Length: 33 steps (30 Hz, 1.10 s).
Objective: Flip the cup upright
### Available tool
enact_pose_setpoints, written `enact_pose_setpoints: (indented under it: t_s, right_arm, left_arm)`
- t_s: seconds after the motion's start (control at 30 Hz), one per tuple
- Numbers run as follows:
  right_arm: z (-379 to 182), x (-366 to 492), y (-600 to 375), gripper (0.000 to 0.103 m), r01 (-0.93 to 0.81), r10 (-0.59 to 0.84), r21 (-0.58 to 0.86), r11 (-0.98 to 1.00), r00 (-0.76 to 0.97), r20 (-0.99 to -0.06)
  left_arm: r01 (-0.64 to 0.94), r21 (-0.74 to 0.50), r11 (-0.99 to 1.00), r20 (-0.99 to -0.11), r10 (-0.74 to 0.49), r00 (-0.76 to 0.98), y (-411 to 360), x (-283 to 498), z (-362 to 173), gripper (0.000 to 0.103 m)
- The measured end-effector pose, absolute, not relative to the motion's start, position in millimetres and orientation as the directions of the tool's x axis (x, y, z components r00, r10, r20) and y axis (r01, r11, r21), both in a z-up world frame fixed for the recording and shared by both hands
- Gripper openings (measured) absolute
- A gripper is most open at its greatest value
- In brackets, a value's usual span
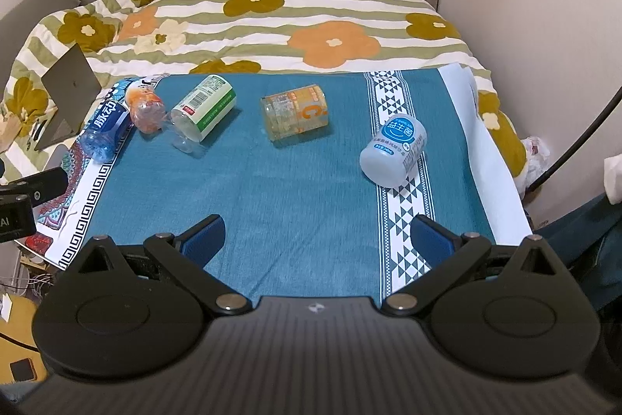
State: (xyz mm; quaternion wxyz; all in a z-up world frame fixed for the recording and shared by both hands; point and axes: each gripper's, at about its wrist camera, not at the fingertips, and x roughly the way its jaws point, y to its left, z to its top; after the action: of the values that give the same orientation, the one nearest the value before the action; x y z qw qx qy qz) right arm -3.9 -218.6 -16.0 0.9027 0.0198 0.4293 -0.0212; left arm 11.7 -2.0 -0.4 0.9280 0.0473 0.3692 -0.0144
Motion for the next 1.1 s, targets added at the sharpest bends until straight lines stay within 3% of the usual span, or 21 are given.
enact_pose_setpoints:
  t_s: [0.3, 0.5, 0.87, 1.1]
  right_arm:
    - [-11.4, -1.9, -226.5, 0.103, 0.017, 0.012, 0.031, 0.999, 0.642, -0.766]
    - [-4.5, 20.4, -229.1, 0.103, -0.1, 0.064, -0.001, 0.995, 0.651, -0.757]
    - [3.9, 114.2, -182.9, 0.103, -0.383, 0.221, -0.053, 0.922, 0.633, -0.742]
    - [-11.0, 182.7, -117.7, 0.103, -0.505, 0.279, -0.064, 0.861, 0.574, -0.77]
  left_arm:
    - [0.006, 0.059, 0.998, -0.696, 0.036, 0.717, -6.1, 15.6, 4.9, 0.103]
    - [-0.082, 0.07, 0.994, -0.701, 0.107, 0.706, -4.1, 23.1, 3.7, 0.103]
    - [-0.236, 0.053, 0.97, -0.75, 0.194, 0.632, 47.9, 66.7, -8.6, 0.103]
    - [-0.234, 0.054, 0.971, -0.794, 0.184, 0.58, 85.5, 104.9, -32.6, 0.103]
